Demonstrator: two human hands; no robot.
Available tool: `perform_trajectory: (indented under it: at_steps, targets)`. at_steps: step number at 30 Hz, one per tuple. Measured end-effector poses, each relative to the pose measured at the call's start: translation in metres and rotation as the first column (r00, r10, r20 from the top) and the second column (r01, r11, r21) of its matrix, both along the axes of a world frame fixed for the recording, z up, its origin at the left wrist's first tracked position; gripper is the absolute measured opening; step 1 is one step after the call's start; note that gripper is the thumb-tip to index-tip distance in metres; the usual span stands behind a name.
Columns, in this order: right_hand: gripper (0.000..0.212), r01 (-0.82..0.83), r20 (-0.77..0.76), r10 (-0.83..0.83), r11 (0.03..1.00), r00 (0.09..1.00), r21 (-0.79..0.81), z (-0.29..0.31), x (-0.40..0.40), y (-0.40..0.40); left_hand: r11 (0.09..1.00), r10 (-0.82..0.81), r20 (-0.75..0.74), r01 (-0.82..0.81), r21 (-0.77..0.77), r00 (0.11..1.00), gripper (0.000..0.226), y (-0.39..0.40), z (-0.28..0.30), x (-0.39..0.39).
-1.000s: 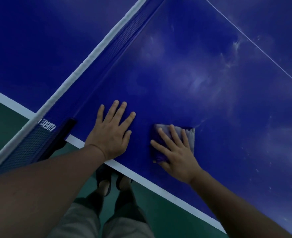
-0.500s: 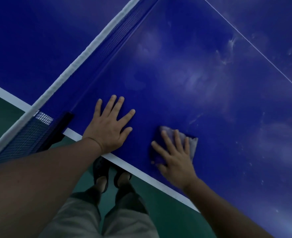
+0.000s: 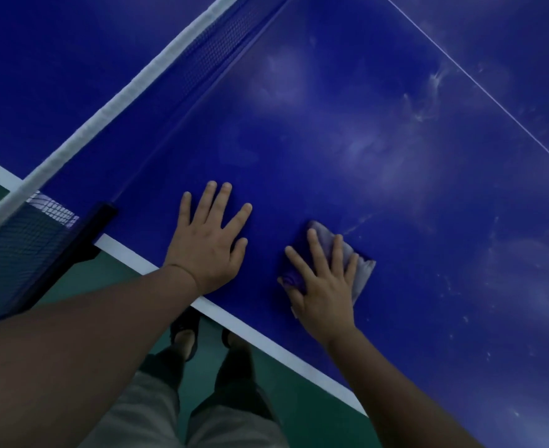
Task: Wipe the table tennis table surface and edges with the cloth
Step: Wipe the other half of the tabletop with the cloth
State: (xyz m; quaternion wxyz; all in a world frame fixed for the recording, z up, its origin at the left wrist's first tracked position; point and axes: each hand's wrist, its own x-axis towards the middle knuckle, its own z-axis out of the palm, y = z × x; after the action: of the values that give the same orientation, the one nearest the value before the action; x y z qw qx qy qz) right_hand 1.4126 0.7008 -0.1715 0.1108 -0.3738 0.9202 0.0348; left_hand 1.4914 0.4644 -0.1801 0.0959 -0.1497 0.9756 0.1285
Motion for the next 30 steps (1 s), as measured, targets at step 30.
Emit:
perform_trajectory:
  at_steps: [30]
  targets:
    - [0.055,-0.051,-0.007,0.051,0.989,0.999,-0.139,-0.012,-0.192,-0.052,0.993,0.107,0.024,-0.105,-0.058,0.994,0.064,0.049,0.0,-0.09]
